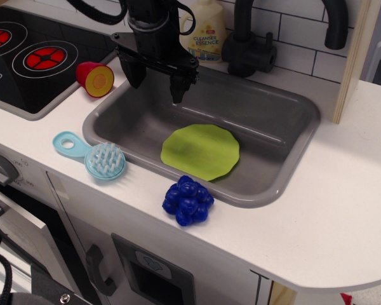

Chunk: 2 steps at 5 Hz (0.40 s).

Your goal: Put blueberries on plate sink

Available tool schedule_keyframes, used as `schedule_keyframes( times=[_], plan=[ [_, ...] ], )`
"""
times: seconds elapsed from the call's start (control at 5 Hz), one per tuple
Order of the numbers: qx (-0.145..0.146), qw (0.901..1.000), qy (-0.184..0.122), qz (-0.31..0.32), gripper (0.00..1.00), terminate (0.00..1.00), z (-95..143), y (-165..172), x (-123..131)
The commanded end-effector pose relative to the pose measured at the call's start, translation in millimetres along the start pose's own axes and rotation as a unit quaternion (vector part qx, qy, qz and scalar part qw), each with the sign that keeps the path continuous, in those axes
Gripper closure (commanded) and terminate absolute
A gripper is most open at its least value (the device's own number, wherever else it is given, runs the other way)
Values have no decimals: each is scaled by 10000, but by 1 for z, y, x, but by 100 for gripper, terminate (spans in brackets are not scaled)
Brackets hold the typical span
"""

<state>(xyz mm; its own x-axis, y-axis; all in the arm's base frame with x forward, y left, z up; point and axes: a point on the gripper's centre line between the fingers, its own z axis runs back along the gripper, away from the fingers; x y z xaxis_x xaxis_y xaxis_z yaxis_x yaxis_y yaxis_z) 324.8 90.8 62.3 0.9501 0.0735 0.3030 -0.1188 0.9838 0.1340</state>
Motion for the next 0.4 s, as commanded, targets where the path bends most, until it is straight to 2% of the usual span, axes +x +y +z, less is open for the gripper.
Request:
schedule_keyframes(
  times=[0.0, 0.2],
  plan=[
    [0, 10000, 0, 0, 0, 0, 0, 0, 0],
    [-185, 9997, -17, -185, 0, 0, 12, -6, -8]
  ],
)
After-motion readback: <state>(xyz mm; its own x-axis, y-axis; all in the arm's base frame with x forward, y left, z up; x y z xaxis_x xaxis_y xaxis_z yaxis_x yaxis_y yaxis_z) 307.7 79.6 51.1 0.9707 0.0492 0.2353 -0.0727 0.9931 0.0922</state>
